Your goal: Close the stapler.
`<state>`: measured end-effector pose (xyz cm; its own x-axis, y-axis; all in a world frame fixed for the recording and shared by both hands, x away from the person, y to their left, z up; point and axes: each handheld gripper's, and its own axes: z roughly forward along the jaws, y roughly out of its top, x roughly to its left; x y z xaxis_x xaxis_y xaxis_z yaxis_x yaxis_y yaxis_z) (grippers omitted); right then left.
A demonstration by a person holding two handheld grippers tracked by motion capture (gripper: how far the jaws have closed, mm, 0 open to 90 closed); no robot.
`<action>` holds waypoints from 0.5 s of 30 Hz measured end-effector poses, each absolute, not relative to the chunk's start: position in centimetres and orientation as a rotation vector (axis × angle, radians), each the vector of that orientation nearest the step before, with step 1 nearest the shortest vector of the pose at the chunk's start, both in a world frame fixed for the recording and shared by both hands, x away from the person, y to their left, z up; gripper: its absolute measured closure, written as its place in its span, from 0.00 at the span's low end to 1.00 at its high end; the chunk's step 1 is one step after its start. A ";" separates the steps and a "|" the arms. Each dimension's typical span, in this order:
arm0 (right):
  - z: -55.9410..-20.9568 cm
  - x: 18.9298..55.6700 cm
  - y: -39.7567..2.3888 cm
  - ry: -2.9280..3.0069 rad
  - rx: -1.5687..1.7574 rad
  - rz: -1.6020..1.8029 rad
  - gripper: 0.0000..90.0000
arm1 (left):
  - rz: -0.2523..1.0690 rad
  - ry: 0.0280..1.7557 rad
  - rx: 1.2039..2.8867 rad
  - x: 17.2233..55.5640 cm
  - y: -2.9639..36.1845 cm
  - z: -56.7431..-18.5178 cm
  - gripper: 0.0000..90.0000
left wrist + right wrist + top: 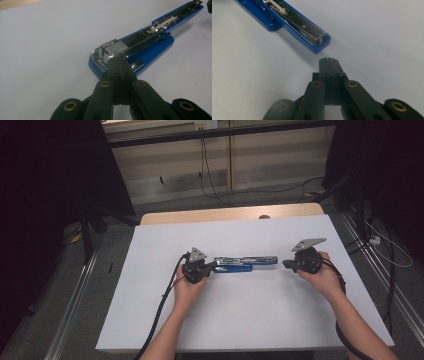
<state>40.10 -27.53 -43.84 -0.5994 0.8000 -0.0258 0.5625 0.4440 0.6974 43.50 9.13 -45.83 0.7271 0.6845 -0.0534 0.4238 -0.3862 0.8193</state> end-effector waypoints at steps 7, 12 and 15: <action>-44.3 40.5 -26.9 2.365 1.155 0.928 1.00 | 0.366 0.841 2.035 43.5 8.9 -46.1 1.00; -44.9 40.7 -26.3 2.374 1.164 0.923 1.00 | 0.362 0.842 2.032 43.6 8.9 -46.1 1.00; -45.1 40.8 -26.2 2.375 1.165 0.925 1.00 | 0.364 0.836 2.032 43.5 8.8 -46.1 1.00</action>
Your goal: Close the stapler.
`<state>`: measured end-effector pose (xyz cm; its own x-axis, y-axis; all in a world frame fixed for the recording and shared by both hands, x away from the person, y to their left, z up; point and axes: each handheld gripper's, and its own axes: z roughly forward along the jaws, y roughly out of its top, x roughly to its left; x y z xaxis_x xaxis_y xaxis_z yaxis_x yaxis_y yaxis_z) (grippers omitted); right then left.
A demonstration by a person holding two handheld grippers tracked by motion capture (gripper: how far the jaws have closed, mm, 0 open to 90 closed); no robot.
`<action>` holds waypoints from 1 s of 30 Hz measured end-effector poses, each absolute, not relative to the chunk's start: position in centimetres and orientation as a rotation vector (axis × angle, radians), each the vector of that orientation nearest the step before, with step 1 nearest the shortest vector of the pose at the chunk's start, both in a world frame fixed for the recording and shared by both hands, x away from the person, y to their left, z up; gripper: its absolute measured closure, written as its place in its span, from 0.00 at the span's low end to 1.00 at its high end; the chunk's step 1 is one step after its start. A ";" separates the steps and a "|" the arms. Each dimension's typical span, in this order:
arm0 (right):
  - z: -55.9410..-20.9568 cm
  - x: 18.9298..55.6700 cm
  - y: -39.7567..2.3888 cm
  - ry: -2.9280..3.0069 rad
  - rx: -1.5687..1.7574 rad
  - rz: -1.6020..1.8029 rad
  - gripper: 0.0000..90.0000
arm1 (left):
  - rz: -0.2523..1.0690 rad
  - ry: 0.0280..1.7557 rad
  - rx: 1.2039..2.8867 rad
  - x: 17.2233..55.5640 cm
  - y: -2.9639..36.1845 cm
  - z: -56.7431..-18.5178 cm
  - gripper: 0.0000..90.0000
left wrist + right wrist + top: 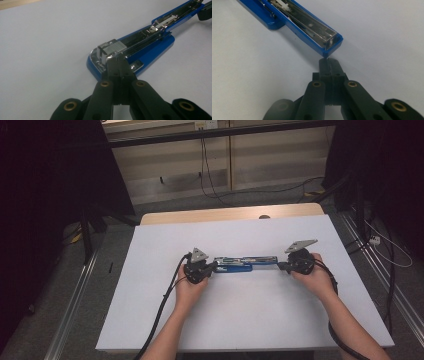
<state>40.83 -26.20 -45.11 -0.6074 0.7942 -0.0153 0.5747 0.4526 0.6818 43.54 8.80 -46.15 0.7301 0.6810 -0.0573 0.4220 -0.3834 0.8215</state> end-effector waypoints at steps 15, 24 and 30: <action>-43.4 40.7 -25.5 2.334 1.126 1.044 1.00 | 0.363 0.841 2.020 43.5 8.8 -46.2 1.00; -43.8 40.5 -25.1 2.344 1.115 1.040 1.00 | 0.354 0.837 2.026 43.5 8.7 -46.2 1.00; -43.8 40.4 -25.4 2.335 1.135 1.051 0.97 | 0.335 0.845 2.016 43.4 8.7 -46.2 1.00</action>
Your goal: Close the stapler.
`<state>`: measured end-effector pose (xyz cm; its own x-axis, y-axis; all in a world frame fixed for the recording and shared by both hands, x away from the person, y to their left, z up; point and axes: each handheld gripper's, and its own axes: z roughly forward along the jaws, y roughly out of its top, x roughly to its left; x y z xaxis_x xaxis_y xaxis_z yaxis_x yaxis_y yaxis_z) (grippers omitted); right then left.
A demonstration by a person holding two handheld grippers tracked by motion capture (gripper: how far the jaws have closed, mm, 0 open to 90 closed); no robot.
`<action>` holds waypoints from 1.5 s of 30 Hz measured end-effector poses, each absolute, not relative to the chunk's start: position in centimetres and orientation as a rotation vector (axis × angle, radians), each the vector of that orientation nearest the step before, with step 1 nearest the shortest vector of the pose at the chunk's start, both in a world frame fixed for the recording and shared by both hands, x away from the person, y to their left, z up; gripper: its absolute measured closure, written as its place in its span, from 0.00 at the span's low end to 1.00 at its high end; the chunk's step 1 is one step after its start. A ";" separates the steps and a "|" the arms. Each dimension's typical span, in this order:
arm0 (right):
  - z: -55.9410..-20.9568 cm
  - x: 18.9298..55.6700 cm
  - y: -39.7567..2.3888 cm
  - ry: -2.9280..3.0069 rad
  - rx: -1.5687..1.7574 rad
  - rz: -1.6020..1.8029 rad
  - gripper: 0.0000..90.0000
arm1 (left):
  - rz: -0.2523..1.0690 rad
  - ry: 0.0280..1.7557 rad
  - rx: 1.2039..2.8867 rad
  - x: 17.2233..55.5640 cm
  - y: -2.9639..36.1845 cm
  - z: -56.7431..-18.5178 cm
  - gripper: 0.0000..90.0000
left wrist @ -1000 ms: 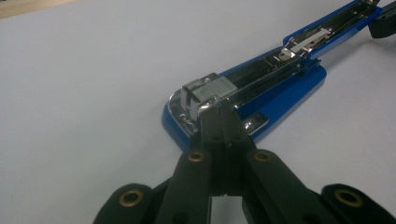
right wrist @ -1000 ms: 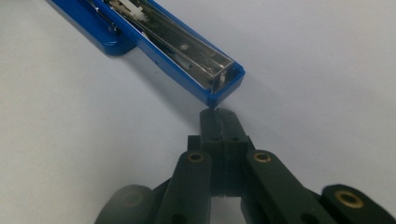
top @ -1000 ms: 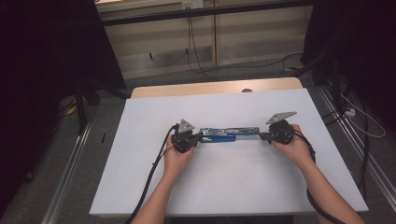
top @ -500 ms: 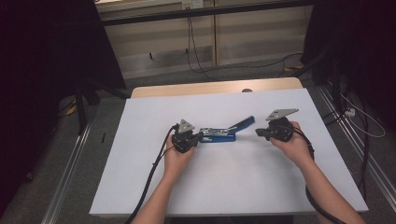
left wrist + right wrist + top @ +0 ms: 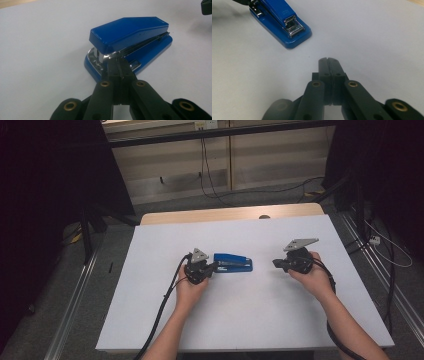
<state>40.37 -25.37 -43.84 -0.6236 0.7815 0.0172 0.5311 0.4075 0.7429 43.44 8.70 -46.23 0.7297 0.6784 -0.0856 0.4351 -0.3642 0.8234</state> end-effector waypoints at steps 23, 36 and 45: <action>-44.1 36.7 -26.1 2.301 1.153 1.117 0.48 | 0.257 0.851 1.933 41.6 10.5 -43.5 0.48; -44.3 33.3 -26.7 2.287 1.147 1.137 0.35 | 0.283 0.874 1.932 39.7 12.7 -42.5 0.22; -44.7 31.9 -27.8 2.267 1.170 1.135 0.29 | 0.297 0.888 1.930 38.9 14.6 -42.1 0.15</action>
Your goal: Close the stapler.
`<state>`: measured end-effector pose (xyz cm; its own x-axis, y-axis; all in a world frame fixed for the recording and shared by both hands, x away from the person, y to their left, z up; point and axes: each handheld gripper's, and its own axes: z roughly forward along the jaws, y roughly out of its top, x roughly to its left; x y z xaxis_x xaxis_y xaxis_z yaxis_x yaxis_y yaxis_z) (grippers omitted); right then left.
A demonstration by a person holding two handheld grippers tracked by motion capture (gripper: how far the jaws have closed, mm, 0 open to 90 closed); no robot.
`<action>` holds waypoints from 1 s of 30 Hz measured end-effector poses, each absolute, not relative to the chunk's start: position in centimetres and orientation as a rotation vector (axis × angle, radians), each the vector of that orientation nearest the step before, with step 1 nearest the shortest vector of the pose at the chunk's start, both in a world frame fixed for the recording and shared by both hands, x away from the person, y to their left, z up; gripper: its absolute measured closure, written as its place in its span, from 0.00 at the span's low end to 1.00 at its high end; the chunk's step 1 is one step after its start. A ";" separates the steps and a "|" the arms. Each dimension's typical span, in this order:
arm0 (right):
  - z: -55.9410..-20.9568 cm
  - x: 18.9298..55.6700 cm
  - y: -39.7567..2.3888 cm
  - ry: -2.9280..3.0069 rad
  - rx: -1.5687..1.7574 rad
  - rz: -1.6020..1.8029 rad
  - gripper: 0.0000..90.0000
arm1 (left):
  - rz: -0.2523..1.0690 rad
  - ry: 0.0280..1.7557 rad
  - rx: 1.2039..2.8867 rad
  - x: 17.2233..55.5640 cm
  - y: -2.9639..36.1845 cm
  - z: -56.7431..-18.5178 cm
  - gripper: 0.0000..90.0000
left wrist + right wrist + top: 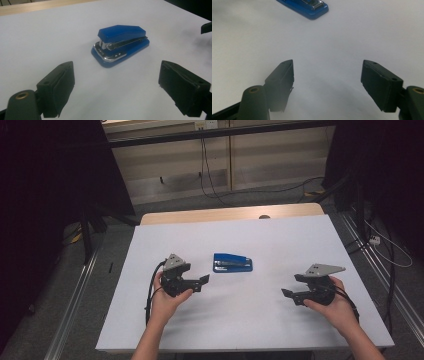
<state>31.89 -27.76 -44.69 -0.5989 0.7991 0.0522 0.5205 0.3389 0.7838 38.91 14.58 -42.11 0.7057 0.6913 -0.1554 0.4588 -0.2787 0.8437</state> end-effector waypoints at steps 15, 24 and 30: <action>-44.7 30.2 -29.6 2.238 1.198 1.121 0.27 | 0.317 0.886 1.949 37.4 17.5 -42.4 0.11; -44.7 29.7 -30.2 2.230 1.205 1.120 0.27 | 0.311 0.888 1.937 36.5 19.3 -42.6 0.10; -44.8 29.6 -30.1 2.230 1.193 1.123 0.27 | 0.321 0.888 1.932 36.1 20.5 -42.7 0.09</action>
<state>29.56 -30.12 -44.80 -0.5715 0.8194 0.0430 0.5226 0.3231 0.7890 36.07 20.47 -42.75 0.7016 0.6992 -0.1376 0.4492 -0.2841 0.8471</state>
